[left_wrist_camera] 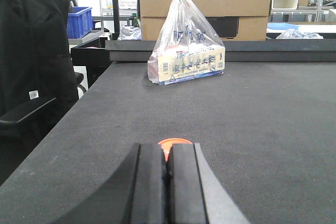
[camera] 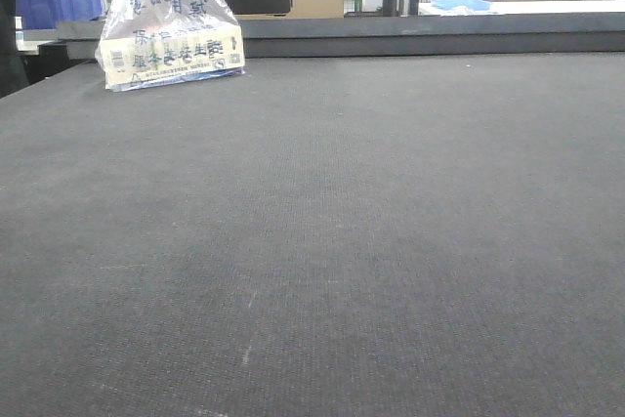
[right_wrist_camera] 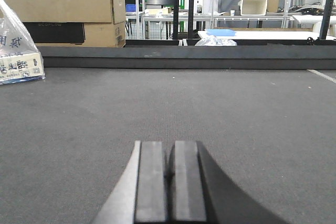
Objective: Place cylindrical capacitor in blue bin on shelf
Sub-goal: 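Lower both open grippers toward the orange cylinder and brown capacitor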
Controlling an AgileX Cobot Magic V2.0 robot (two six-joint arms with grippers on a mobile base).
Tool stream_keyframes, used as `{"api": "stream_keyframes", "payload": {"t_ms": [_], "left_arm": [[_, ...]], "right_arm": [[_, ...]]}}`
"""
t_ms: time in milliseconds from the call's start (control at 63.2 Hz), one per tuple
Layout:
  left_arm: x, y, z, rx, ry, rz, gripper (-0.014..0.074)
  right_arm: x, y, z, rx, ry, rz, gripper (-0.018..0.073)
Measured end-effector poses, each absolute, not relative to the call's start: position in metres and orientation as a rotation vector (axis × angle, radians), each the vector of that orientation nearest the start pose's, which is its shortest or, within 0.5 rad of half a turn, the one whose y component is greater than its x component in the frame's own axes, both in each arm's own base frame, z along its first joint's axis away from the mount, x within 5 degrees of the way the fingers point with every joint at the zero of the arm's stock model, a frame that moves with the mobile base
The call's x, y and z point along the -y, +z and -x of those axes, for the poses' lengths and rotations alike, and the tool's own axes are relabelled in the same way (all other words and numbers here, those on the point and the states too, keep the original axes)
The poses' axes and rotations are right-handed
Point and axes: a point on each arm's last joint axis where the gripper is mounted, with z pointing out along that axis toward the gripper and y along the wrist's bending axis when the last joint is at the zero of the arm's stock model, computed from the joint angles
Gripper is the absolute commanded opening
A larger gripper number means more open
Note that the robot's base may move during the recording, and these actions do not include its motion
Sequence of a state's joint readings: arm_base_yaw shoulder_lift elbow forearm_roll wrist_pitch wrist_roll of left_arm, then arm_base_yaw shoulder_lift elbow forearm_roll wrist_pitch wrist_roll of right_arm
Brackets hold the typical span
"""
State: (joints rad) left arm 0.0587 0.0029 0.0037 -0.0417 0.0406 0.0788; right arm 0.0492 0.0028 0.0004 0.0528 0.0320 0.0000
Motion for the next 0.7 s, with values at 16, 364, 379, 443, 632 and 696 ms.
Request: {"api": "stream_keyframes", "payload": {"t_ms": [16,364,379,443,632,696], "left_arm": [[-0.0032,0.2081,-0.0567,-1.531,0.075,0.015,-0.0111],[-0.0032,0.2081,-0.0567,-1.531,0.075,0.015,-0.0111],[-0.0032,0.2081,-0.0567,-1.531,0.075,0.015,-0.0111],[-0.0032,0.2081,-0.0567,-1.531,0.075,0.015,-0.0111],[-0.0032,0.2081,-0.0567,-1.531,0.075,0.015,-0.0111],[-0.0032,0.2083,-0.0567,-1.529,0.075,0.015,-0.0111]], "right_arm": [[-0.0029,0.21,-0.0565,-1.519,0.083,-0.001,-0.0162],[-0.0029,0.21,-0.0565,-1.519,0.083,-0.001,-0.0162],[-0.0029,0.21,-0.0565,-1.519,0.083,-0.001,-0.0162],[-0.0029,0.21,-0.0565,-1.519,0.083,-0.001,-0.0162],[-0.0029,0.21,-0.0565,-1.519,0.083,-0.001,-0.0162],[-0.0029,0.21,-0.0565,-1.519,0.083,-0.001,-0.0162]]}}
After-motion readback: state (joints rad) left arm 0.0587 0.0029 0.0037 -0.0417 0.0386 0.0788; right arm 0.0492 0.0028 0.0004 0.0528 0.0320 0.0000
